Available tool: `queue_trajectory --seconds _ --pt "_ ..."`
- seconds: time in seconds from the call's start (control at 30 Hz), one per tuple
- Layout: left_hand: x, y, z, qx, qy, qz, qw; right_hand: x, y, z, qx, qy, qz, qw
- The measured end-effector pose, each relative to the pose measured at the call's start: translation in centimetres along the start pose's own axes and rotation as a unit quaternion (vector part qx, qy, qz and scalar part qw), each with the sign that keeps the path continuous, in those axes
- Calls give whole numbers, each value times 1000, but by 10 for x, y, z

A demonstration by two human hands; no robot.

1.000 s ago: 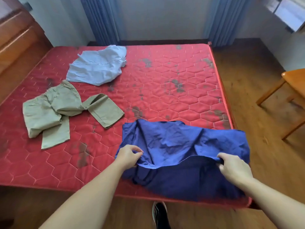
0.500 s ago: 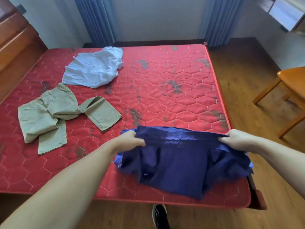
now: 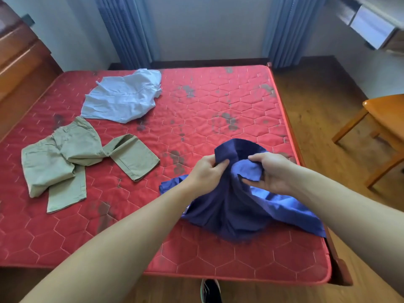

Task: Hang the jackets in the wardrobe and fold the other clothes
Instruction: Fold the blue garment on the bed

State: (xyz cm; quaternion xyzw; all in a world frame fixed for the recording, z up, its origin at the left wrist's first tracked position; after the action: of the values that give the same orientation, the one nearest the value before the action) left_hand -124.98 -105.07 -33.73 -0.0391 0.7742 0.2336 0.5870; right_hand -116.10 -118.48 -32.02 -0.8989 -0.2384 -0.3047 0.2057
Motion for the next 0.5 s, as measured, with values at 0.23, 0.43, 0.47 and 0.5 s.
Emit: queue_trajectory --seconds 0.23,0.43,0.47,0.5 --pt "-51 -4 -11 -26 -105 76 991 30 -12 -12 -44 57 72 995" --pt "-71 -5 -10 -31 -200 85 976 48 -22 -28 42 92 -18 995" --pt "-73 0 -8 -46 -200 93 974 52 -23 -31 62 96 -29 993" --pt "-76 4 -4 -52 -195 95 975 57 -23 -35 81 107 -44 990"
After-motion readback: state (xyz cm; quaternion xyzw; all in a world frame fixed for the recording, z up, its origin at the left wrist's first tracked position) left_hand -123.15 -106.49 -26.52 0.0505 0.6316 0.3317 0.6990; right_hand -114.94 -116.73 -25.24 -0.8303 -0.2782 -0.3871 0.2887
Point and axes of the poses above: each hand's wrist, its own z-axis towards the middle knuckle, its own y-axis out of the back of the hand, x = y × z, the point moved 5 cm from there along z, towards the middle knuckle, and after that the axes turned 3 degrees about x, right-handed, at the moved point
